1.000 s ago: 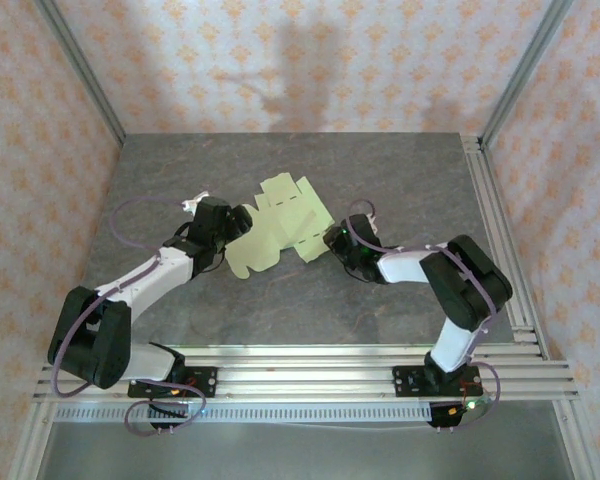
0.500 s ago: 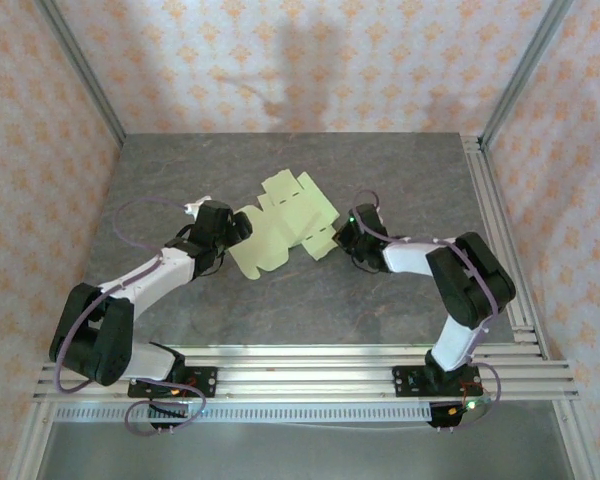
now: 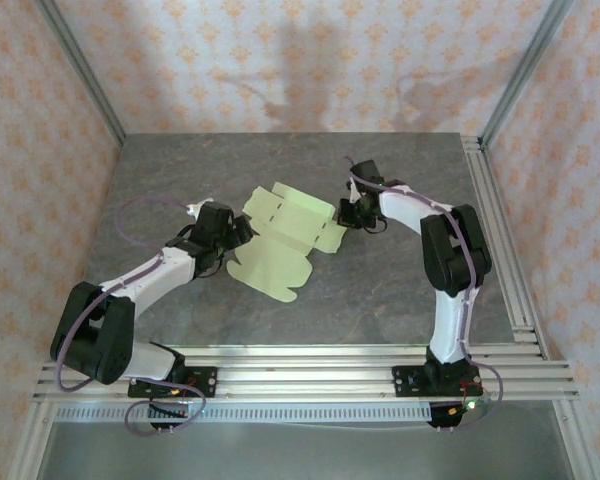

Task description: Fold the paper box

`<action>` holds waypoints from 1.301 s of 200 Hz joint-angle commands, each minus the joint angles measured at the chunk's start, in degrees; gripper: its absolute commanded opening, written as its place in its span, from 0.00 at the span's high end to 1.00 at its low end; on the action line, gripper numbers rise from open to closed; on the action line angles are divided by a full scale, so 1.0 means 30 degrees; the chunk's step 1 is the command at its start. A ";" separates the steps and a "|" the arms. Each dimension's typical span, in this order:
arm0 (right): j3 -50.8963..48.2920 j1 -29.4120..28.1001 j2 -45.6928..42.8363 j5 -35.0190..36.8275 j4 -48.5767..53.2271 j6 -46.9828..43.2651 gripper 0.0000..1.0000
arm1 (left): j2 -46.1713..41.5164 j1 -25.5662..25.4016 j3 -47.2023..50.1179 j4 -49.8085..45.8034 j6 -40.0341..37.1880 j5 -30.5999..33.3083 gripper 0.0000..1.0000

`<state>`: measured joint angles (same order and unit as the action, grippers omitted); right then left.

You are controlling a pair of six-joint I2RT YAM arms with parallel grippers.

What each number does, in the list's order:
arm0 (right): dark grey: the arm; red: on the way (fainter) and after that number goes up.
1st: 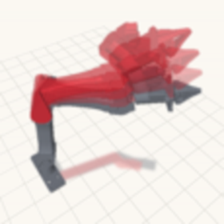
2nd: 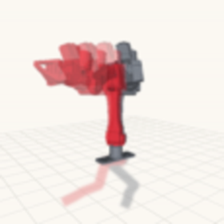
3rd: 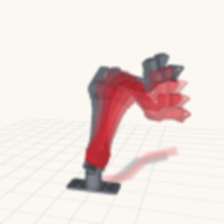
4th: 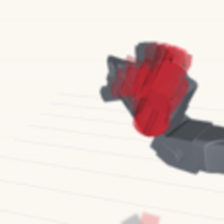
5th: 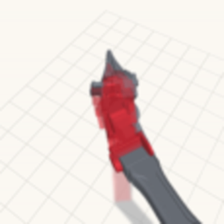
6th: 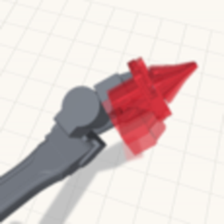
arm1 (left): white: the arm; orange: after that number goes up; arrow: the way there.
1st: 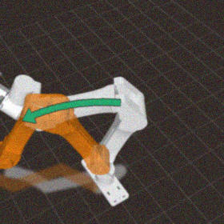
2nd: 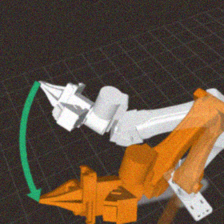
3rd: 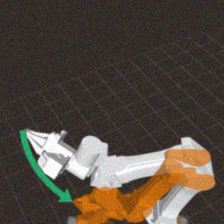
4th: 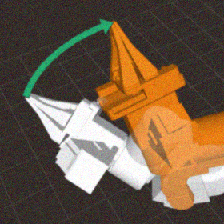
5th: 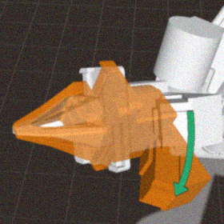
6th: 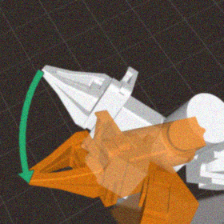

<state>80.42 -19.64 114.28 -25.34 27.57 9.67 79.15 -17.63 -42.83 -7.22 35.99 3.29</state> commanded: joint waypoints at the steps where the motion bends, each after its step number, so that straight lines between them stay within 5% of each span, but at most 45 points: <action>1: 0.0464 0.0244 -0.0491 0.0345 0.1659 -0.1568 0.68 | 0.0205 0.0017 -0.0635 -0.0800 -0.0415 0.0091 0.00; 40: -0.3135 0.0248 -0.3923 0.1322 -0.1951 0.0456 0.31 | 0.0472 0.0017 -0.0747 -0.0623 -0.0530 -0.0558 0.00; 97: -0.7205 0.0245 -0.6058 0.0138 -0.6492 0.4237 0.27 | 0.1201 -0.0013 -0.1043 0.0266 -0.0080 -0.1860 0.00; 139: -0.5294 0.0242 -0.3566 -0.0337 -0.5265 0.4416 0.39 | 0.1252 -0.0563 -0.1127 0.0367 0.0192 -0.2170 0.00; 179: -0.5234 0.0228 -0.2157 -0.0939 -0.6987 0.6786 0.66 | 0.1147 -0.0869 -0.0807 0.0489 0.0396 -0.1953 0.00; 222: -0.8427 0.0272 -0.4136 0.1189 -1.1475 1.0550 0.99 | 0.1183 -0.1155 -0.0939 0.0238 0.0369 -0.1800 0.00; 260: -1.2248 -0.0103 -0.5813 0.3719 -1.6999 1.4954 1.00 | 0.1556 -0.1417 -0.1374 0.0443 0.0435 -0.1866 0.00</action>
<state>48.86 -18.85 100.51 -22.26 -9.87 43.66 82.91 -21.02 -44.53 -6.63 36.58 -2.98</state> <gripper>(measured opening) 0.047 0.998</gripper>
